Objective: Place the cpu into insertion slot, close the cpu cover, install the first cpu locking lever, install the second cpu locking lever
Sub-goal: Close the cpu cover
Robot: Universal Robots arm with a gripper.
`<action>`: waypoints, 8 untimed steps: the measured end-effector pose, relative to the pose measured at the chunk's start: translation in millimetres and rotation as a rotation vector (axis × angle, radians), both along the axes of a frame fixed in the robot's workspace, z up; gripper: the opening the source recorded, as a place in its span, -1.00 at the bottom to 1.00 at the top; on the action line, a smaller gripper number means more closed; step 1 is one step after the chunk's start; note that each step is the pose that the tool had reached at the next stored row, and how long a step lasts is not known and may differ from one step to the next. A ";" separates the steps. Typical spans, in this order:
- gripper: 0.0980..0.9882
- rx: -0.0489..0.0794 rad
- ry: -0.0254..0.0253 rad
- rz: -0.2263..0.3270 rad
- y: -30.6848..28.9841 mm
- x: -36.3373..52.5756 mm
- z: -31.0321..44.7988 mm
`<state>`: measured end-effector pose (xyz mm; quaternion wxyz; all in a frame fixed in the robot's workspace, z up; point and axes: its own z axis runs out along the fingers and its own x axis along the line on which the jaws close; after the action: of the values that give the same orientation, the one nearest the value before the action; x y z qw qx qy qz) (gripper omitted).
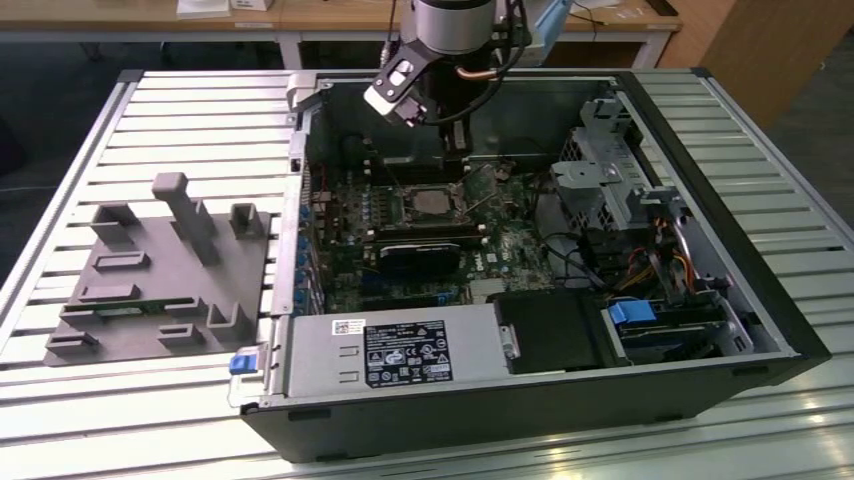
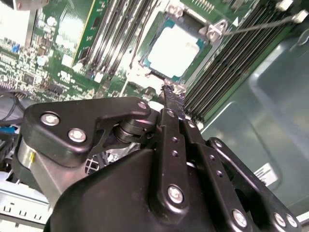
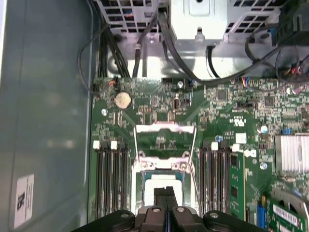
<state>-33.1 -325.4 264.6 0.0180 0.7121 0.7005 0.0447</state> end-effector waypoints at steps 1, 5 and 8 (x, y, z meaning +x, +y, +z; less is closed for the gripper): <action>-0.98 0.000 0.0000 0.000 0.0 2.2 0.0; -0.98 0.000 0.0004 -0.001 0.0 10.0 0.0; -0.98 0.000 0.0007 -0.002 0.0 14.9 0.0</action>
<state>-18.1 -325.4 264.6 0.0178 0.7128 0.6997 0.0444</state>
